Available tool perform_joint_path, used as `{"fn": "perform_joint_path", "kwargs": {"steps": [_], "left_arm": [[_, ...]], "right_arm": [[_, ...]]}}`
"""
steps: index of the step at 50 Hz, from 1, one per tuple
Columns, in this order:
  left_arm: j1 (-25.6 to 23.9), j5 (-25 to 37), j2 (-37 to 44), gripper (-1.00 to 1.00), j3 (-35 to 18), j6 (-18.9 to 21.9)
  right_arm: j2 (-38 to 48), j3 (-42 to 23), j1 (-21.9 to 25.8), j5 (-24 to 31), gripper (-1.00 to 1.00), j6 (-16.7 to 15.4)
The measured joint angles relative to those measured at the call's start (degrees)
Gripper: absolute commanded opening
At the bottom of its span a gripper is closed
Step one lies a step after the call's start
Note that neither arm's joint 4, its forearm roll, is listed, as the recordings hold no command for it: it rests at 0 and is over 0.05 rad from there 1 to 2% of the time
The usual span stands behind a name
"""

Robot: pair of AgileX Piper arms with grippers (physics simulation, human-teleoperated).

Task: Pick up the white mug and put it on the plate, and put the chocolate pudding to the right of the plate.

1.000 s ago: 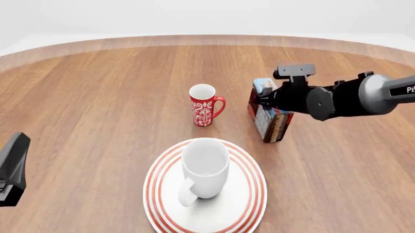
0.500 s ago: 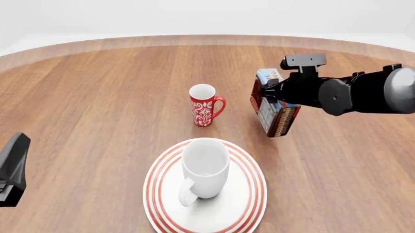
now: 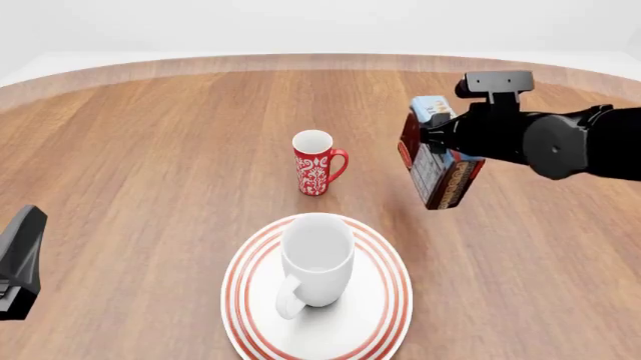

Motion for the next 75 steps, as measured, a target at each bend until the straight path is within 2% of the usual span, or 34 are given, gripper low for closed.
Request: {"fn": "perform_joint_path", "kwargs": {"steps": [45, 75], "left_arm": [[-0.27, 1.64, -1.55, 1.0, 0.0, -0.07], [-0.25, 1.51, -1.46, 1.0, 0.0, -0.06]], "right_arm": [[-17.75, 8.63, -2.24, 7.48, -1.0, 0.19], [-30.91, 14.55, -5.57, 15.03, -1.0, -1.04]]}}
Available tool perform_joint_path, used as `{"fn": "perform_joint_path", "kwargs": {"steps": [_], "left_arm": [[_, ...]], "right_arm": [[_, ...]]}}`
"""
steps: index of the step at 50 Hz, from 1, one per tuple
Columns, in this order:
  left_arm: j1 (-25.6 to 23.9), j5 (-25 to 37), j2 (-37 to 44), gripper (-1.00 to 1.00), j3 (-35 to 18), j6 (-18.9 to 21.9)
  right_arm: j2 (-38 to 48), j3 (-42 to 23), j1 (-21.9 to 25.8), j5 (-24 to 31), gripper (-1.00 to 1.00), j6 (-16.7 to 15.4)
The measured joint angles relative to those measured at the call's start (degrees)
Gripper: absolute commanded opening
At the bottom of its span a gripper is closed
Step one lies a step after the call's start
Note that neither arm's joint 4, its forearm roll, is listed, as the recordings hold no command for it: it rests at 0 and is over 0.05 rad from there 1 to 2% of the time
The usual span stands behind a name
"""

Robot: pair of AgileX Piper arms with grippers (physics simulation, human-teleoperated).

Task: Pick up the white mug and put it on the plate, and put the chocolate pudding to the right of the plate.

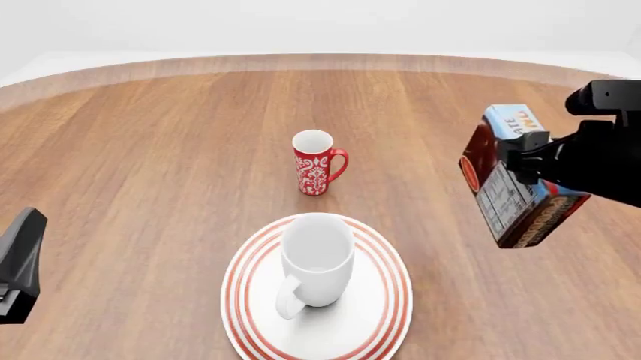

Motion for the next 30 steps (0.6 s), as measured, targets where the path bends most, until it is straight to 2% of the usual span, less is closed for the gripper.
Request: {"fn": "perform_joint_path", "kwargs": {"steps": [30], "left_arm": [[0.02, -0.21, 0.21, 1.0, 0.0, 0.13]], "right_arm": [[-7.15, 4.81, -2.73, 3.78, -1.0, -1.9]]}}
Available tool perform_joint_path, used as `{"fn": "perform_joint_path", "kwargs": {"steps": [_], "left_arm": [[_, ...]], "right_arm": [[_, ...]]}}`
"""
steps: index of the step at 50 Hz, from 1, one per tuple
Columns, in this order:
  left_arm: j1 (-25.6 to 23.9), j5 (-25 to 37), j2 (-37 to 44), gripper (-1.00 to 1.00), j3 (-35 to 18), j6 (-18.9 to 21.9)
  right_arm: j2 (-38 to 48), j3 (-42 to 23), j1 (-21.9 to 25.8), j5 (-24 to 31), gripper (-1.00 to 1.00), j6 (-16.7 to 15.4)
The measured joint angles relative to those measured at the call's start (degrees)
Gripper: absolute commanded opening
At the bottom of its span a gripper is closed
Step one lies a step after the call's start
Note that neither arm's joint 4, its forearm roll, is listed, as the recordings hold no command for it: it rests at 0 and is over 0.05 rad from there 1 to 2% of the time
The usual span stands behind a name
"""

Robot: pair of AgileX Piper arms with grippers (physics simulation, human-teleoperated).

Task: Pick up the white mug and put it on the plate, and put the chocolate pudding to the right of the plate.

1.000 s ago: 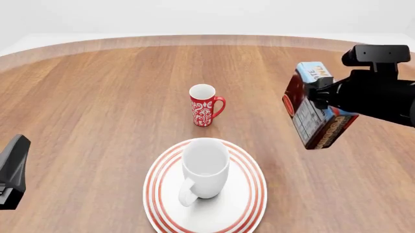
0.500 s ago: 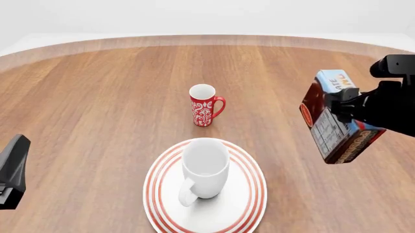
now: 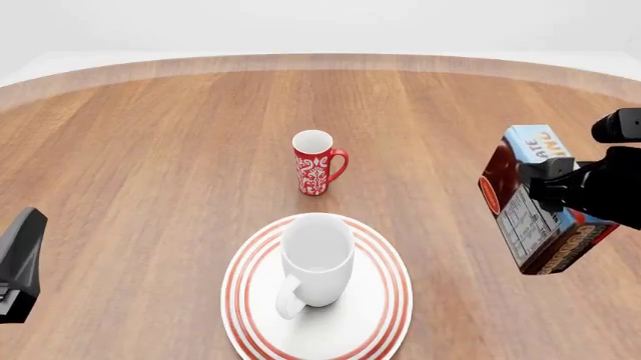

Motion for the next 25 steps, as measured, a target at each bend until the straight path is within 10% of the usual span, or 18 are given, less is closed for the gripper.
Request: {"fn": "perform_joint_path", "kwargs": {"steps": [25], "left_arm": [[0.01, 0.0, 0.01, 1.0, 0.0, 0.11]], "right_arm": [[-3.15, 7.26, -0.24, -0.28, -1.0, -0.89]]}}
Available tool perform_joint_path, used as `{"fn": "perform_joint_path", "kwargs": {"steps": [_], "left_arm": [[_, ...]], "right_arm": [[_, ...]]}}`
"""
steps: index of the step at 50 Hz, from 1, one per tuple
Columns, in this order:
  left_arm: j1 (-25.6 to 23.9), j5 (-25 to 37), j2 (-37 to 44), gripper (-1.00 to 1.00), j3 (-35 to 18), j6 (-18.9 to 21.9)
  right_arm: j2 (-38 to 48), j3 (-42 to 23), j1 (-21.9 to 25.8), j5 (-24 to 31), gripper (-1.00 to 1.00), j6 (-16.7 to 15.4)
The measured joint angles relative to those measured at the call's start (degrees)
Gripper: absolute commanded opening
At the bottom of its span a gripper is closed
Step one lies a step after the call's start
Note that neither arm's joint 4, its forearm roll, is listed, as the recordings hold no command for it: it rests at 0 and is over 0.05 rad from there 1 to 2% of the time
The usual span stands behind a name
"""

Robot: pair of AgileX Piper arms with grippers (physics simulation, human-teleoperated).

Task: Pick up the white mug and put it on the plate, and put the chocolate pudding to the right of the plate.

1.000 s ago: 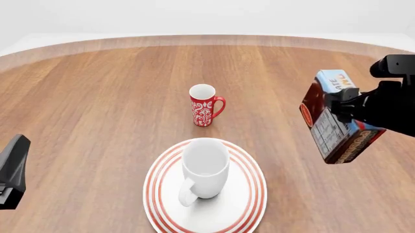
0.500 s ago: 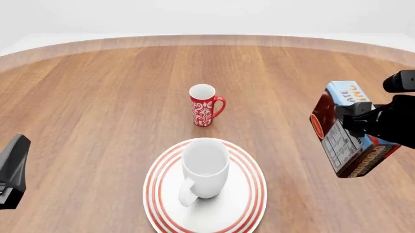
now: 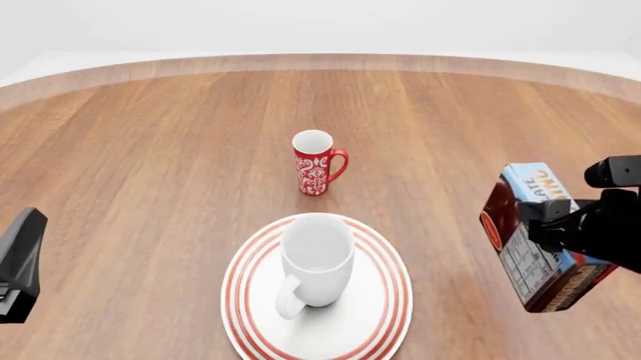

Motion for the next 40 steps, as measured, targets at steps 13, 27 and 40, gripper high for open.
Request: {"fn": "perform_joint_path", "kwargs": {"steps": [13, 27, 40], "left_arm": [[0.03, -0.01, 0.02, 1.0, 0.0, -0.01], [0.05, 0.17, -0.17, 1.0, 0.0, -0.06], [0.04, 0.21, -0.23, 1.0, 0.0, -0.07]], "right_arm": [[0.94, 2.48, 0.1, -1.73, -1.0, -0.51], [3.69, 4.6, 0.45, -5.05, -1.0, -1.29], [6.1, 6.38, 0.8, -8.02, -1.0, -1.8]]}}
